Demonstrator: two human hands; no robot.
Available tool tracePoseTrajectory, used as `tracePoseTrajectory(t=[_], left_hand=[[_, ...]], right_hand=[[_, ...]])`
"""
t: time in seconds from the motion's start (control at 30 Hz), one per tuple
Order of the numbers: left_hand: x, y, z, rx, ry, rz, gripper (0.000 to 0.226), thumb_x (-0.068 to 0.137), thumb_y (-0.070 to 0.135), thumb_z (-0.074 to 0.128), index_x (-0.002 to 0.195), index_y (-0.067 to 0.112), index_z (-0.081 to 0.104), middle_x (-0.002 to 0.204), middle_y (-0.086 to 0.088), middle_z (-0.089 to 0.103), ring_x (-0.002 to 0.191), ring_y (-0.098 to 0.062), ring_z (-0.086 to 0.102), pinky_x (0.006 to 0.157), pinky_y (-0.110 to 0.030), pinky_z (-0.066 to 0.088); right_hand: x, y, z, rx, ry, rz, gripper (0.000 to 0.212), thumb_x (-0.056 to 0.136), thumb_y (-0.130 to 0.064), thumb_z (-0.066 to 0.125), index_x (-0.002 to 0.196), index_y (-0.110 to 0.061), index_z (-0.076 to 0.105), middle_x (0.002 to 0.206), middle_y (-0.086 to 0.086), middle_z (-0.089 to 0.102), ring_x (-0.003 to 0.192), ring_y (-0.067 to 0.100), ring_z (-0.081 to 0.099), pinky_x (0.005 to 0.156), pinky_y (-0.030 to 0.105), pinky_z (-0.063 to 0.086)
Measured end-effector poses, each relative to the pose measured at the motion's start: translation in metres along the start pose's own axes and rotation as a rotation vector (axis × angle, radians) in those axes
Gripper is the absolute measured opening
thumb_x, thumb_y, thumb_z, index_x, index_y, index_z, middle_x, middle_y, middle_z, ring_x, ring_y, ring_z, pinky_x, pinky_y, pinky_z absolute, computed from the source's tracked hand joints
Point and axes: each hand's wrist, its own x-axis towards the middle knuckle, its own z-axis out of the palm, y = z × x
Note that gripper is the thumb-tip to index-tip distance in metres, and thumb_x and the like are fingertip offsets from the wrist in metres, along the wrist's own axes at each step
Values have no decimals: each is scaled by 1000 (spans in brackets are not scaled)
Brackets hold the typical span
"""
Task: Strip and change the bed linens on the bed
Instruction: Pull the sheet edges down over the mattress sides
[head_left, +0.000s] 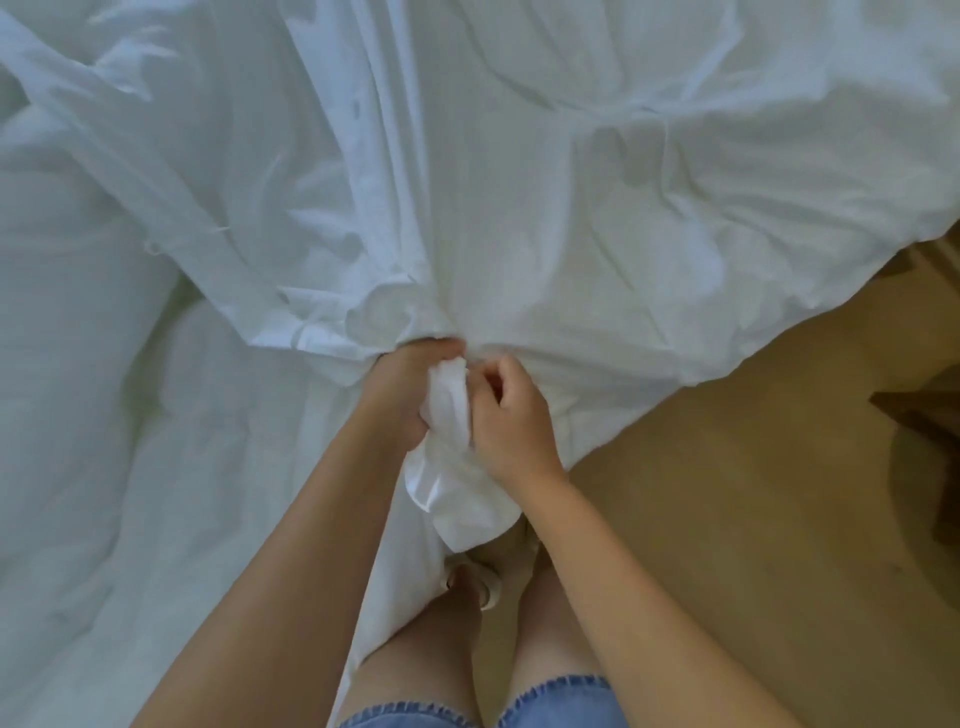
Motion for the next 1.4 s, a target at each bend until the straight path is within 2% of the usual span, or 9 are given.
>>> tracePoseTrajectory(t=[0.07, 0.17, 0.37, 0.53, 0.67, 0.8, 1.07, 1.2, 1.4], left_hand=[[0, -1, -2, -49, -18, -4, 14, 83, 2, 61, 96, 3, 65, 90, -12, 69, 85, -29, 67, 77, -40, 55], [2, -8, -4, -37, 18, -8, 33, 87, 8, 60, 120, 3, 60, 116, -16, 65, 105, -32, 64, 93, -48, 51], [-6, -20, -33, 121, -83, -28, 51, 60, 48, 79, 103, 24, 66, 94, 5, 74, 86, -14, 71, 72, -32, 57], [-14, -44, -117, 439, 131, -131, 58, 57, 36, 86, 106, 20, 57, 101, 5, 64, 88, -11, 61, 75, -29, 46], [-7, -53, -110, 300, 157, -58, 55, 66, 26, 82, 114, 18, 57, 107, 2, 65, 97, -17, 62, 81, -34, 51], [-7, -51, -102, 193, 130, -80, 53, 67, 22, 81, 115, 16, 59, 111, -3, 66, 102, -23, 62, 90, -41, 50], [-36, -57, -156, -44, -4, -157, 55, 59, 18, 75, 112, 13, 64, 101, -9, 73, 90, -28, 70, 65, -36, 58], [-46, -82, -182, -58, 103, -114, 59, 63, 24, 72, 120, 12, 61, 109, -9, 70, 105, -30, 65, 86, -43, 53], [-46, -93, -170, -105, -1, 19, 44, 80, 30, 66, 119, 8, 62, 112, -14, 68, 107, -29, 64, 91, -42, 50]], right_hand=[[1, 14, -12, -189, 37, -51, 4, 91, -23, 56, 92, -24, 53, 94, -13, 47, 92, 3, 47, 82, 16, 38], [1, 30, -18, -339, -51, -111, 31, 88, -31, 61, 114, -15, 55, 109, -9, 44, 107, 12, 43, 94, 25, 36], [-5, 38, -2, -451, -91, -256, 24, 97, -22, 49, 109, -9, 65, 108, 9, 66, 100, 24, 59, 89, 35, 44], [-46, 52, 49, -783, -605, -196, 40, 101, -34, 35, 90, -7, 62, 101, 14, 66, 96, 32, 58, 81, 38, 41], [-48, 55, 49, -580, -222, -268, 13, 90, -14, 55, 88, -1, 58, 90, 17, 59, 85, 33, 54, 74, 40, 44], [-28, 59, 28, -779, 124, -382, 41, 72, -7, 73, 110, 2, 61, 106, 22, 59, 99, 33, 50, 84, 43, 46], [-18, 34, 69, -825, -126, -554, 11, 86, -3, 58, 75, -1, 57, 69, 15, 59, 63, 31, 55, 58, 33, 40], [-36, 44, 91, -1051, -470, -514, 13, 95, -12, 42, 97, -6, 53, 100, 14, 59, 94, 30, 53, 77, 36, 38], [-55, 42, 101, -745, -530, -500, 51, 76, -12, 53, 126, -4, 46, 120, 11, 48, 109, 26, 40, 95, 35, 35]])
